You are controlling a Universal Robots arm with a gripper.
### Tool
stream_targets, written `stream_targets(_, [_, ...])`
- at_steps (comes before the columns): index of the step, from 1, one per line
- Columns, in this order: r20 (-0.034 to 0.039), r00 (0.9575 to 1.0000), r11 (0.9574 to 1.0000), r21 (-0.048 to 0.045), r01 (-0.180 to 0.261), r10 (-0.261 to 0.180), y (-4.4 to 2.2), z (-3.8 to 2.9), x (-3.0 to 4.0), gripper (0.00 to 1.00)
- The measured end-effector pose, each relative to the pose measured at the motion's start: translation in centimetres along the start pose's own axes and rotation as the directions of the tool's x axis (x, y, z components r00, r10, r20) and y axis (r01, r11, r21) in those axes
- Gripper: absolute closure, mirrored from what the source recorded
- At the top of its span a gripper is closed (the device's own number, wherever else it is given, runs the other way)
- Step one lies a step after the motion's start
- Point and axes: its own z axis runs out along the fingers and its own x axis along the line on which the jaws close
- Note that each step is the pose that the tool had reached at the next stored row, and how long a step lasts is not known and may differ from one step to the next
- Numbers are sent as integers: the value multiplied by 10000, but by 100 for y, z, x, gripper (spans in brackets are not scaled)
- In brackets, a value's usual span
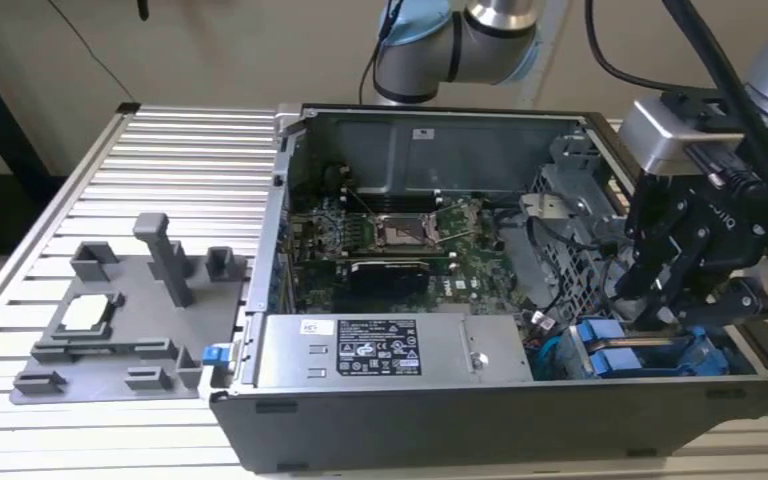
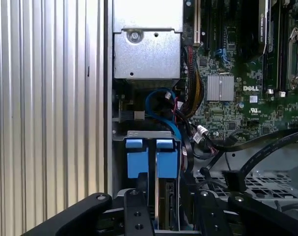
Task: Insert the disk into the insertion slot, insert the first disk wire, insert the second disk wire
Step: 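Insert the first disk wire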
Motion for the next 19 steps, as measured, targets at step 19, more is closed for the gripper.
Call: stream_targets(19, [250,9997,9663,2574,-18,-47,-1,-9,-34,59])
